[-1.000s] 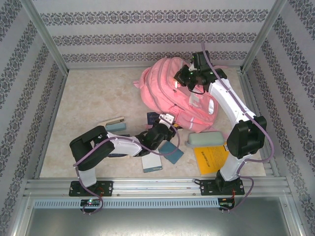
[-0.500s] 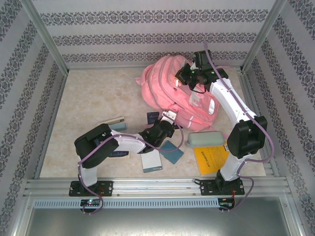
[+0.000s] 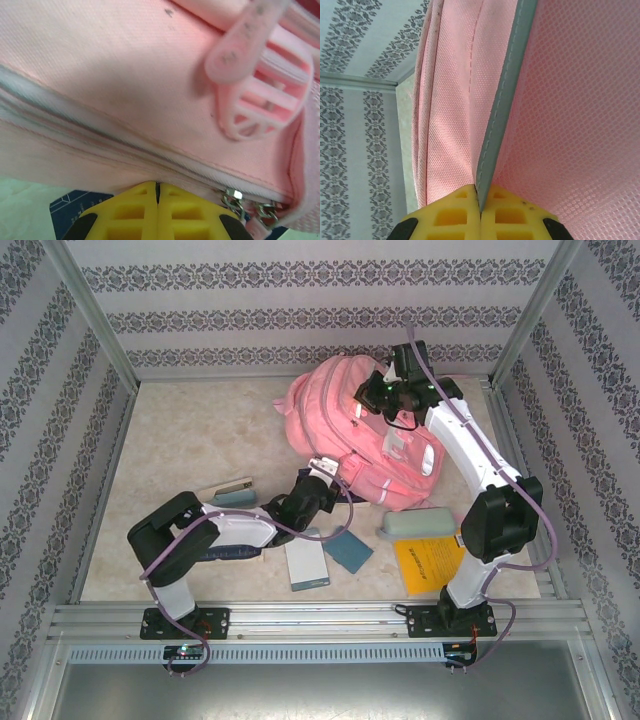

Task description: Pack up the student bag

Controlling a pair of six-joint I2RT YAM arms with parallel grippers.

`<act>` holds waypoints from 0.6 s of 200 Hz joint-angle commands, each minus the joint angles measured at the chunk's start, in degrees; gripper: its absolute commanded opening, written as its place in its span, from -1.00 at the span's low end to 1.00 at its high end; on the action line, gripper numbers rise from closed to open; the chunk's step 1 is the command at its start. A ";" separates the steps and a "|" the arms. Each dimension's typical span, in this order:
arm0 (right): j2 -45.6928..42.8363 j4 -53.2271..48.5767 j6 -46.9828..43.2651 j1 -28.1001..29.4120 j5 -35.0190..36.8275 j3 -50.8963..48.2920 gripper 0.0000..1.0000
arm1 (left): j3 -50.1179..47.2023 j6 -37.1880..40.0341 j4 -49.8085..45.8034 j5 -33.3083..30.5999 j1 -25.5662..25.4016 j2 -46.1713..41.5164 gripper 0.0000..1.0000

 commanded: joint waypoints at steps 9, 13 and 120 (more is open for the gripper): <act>-2.07 -0.03 -4.81 1.33 -0.14 4.03 -1.00 | 0.17 1.85 0.49 3.21 1.54 -2.54 -1.00; -2.05 -0.11 -5.00 1.36 -0.04 4.12 -1.00 | 0.17 1.78 0.23 3.74 1.66 -2.76 -1.00; -3.60 3.19 -4.17 1.53 -1.60 2.99 -1.00 | -14.02 10.07 17.89 20.35 1.07 -5.22 0.06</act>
